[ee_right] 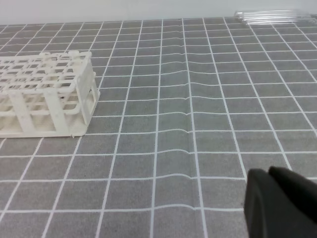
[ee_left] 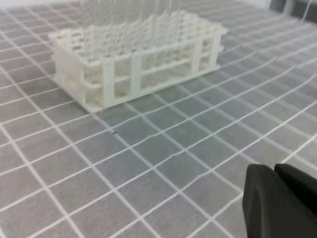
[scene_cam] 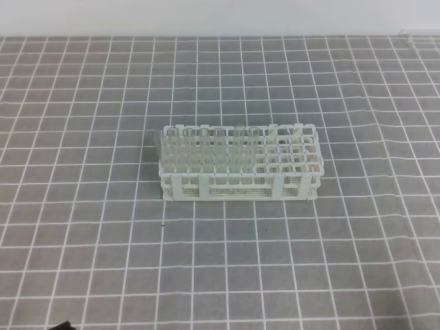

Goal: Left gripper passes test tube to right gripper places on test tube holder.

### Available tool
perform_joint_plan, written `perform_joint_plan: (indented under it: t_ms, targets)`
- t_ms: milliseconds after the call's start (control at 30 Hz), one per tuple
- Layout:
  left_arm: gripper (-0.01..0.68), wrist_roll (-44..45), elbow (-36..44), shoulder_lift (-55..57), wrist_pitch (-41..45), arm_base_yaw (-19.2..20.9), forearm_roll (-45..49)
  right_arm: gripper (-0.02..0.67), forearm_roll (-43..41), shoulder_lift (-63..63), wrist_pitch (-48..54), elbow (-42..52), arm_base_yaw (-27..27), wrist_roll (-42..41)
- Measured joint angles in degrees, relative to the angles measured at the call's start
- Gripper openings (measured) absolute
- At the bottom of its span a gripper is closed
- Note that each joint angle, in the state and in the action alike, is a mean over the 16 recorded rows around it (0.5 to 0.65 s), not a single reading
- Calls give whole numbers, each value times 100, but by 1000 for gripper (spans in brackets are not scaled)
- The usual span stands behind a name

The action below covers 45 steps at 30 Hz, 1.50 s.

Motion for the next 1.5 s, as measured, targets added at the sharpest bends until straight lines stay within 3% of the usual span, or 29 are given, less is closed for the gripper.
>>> perform_joint_plan:
  t_ms: [200,367,767,967,1133,1500]
  targets:
    - [-1,120,-14,-6,58,116,79,-13,0,4,-4,0,0,0]
    - [-1,490,-10,-6,-45,680,-236,-13,0,7,-4,0,0,0]
    - [-1,1234,5,-128,-214,3179,-1078,-13,0,13,-4,0,0,0]
    - [-1,1255,19,-217,-69,3945,-1209,-13,0,17,-4,0,0,0]
    - [-1,1274,24,-246,120,4160,-1257,-13,0,19,-4,0,0,0]
    - [-1,1287,16,-225,339,4180,-1226,-13,0,19,-4,0,0,0]
